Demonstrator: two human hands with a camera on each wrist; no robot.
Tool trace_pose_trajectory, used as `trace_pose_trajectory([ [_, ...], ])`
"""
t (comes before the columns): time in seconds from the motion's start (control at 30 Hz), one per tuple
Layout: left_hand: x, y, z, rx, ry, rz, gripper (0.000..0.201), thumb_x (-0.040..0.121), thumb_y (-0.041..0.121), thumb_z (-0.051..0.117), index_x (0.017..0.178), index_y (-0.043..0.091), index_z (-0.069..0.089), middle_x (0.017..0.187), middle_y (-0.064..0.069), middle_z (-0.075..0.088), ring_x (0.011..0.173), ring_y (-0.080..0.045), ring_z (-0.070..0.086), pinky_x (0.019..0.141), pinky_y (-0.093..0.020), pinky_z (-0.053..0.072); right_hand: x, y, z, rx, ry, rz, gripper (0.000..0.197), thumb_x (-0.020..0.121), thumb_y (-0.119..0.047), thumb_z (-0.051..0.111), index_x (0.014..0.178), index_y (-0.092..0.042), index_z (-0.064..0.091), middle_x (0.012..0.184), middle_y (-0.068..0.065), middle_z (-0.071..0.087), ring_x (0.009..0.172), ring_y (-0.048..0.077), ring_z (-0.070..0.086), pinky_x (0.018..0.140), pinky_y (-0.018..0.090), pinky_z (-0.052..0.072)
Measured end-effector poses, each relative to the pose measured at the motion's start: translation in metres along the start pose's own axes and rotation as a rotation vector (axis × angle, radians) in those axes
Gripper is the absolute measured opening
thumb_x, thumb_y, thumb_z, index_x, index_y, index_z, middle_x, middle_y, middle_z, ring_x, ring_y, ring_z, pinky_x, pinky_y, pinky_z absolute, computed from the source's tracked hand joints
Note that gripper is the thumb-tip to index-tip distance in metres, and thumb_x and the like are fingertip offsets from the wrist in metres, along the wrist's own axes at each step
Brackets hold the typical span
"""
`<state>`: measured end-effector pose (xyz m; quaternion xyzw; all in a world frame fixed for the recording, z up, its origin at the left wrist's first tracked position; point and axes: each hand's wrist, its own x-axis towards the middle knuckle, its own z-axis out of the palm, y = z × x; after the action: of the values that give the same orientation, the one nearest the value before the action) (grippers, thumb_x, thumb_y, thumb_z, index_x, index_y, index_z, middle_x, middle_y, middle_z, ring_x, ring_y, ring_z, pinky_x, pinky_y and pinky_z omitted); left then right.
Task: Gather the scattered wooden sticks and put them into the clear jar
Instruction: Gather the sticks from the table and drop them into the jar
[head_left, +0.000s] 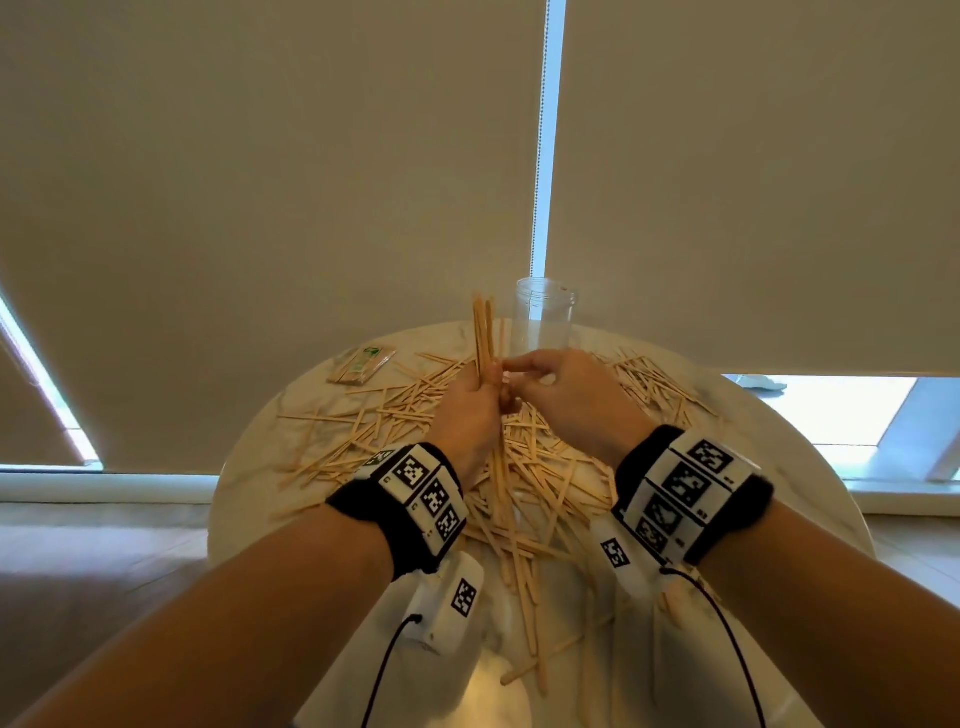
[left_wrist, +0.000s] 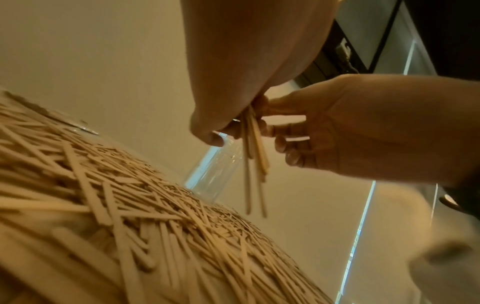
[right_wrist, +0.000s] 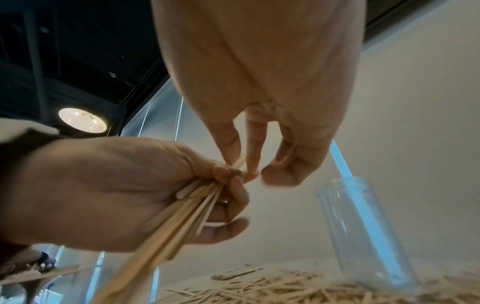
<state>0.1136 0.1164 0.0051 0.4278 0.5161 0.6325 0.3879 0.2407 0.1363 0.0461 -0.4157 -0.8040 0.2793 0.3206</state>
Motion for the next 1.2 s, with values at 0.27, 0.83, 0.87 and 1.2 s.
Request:
trace_pose_trajectory([
  [0.27, 0.001, 0.009, 0.005, -0.319, 0.019, -0.059, 0.016, 0.106, 0.032, 0.04, 0.101, 0.018, 0.045, 0.067, 0.003, 0.046, 0.05, -0.009, 0.042, 0.063, -0.035, 0.048, -0.026, 0.012, 0.021, 0.148, -0.388, 0.117, 0.013, 0.099, -0.012, 0.057, 0.096, -0.004, 0.068, 0.09, 0.012, 0.077, 0.081, 0.022, 0.076, 0.08, 0.035, 0.062],
  [0.83, -0.04, 0.018, 0.014, 0.202, -0.447, -0.106, 0.013, 0.106, 0.021, 0.041, 0.094, 0.021, 0.046, 0.064, 0.001, 0.04, 0.05, -0.011, 0.034, 0.047, -0.026, 0.031, 0.014, -0.014, -0.019, -0.108, -0.281, 0.112, 0.055, 0.104, -0.055, 0.032, 0.119, -0.017, 0.068, 0.108, -0.002, 0.071, 0.1, 0.014, 0.065, 0.098, 0.038, 0.048],
  [0.87, -0.039, 0.017, 0.013, 0.194, -0.419, -0.104, 0.013, 0.106, 0.026, 0.041, 0.096, 0.021, 0.047, 0.065, 0.001, 0.041, 0.05, -0.01, 0.035, 0.048, -0.025, 0.031, 0.014, -0.01, -0.016, -0.058, -0.232, 0.094, 0.057, 0.103, -0.059, 0.031, 0.127, -0.018, 0.063, 0.116, -0.004, 0.068, 0.107, 0.014, 0.063, 0.101, 0.04, 0.046],
  [1.2, -0.001, 0.027, -0.009, -0.3, 0.122, 0.009, 0.01, 0.107, 0.024, 0.039, 0.1, 0.018, 0.038, 0.064, 0.004, 0.039, 0.049, -0.009, 0.037, 0.051, -0.029, 0.043, -0.036, 0.006, 0.012, 0.193, -0.645, 0.316, 0.052, 0.087, -0.032, 0.076, 0.127, -0.015, 0.048, 0.106, 0.011, 0.07, 0.079, 0.019, 0.071, 0.077, 0.033, 0.059],
])
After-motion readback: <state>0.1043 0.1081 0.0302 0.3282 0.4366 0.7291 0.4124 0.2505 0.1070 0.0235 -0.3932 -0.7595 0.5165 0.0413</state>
